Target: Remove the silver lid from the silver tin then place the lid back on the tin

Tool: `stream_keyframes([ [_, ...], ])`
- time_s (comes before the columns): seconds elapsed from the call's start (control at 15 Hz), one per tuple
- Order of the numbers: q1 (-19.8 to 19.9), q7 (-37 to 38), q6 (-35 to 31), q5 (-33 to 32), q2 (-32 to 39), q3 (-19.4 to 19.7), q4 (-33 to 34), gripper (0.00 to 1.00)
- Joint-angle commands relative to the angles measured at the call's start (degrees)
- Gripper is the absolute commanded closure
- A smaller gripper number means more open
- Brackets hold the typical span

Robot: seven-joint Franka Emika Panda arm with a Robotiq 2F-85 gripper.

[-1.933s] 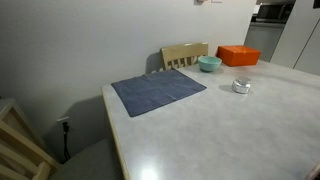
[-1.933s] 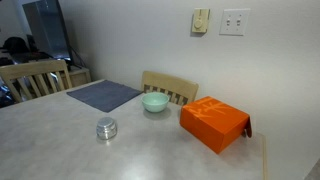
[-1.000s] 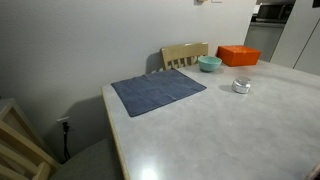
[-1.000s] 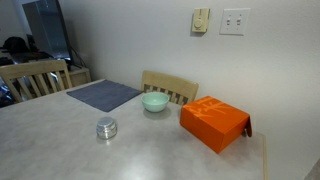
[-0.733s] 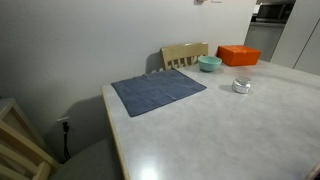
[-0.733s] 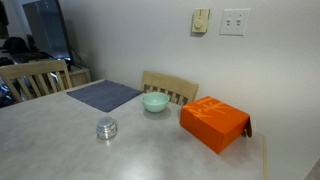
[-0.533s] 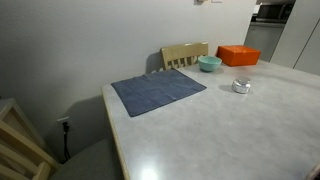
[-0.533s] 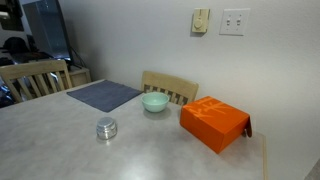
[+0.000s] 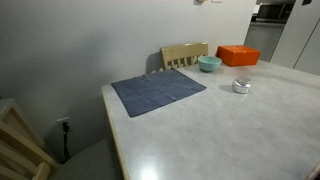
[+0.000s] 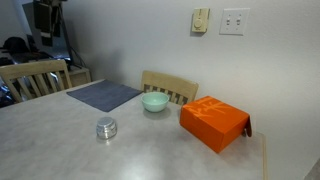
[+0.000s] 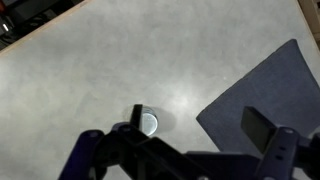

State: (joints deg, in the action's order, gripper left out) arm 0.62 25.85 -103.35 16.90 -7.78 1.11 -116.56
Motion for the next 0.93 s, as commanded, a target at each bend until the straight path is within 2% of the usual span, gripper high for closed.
stream_keyframes([
  [0.0, 0.54, -0.13, 0.13, 0.27, 0.86, -0.17, 0.52, 0.00],
  [0.07, 0.52, -0.12, 0.15, 0.36, 1.33, -0.12, 0.83, 0.00],
  [0.27, 0.28, 1.08, 2.62, -7.68, 3.50, -1.26, 2.13, 0.00],
  [0.53, 0.15, 3.55, -5.22, -19.26, 6.10, -1.91, -1.84, 0.00],
  [0.67, 0.18, 2.79, -10.49, -19.59, 7.95, -1.29, -3.55, 0.00],
  [0.87, 0.69, -0.54, -14.71, -14.60, 12.26, -0.13, -4.20, 0.00],
])
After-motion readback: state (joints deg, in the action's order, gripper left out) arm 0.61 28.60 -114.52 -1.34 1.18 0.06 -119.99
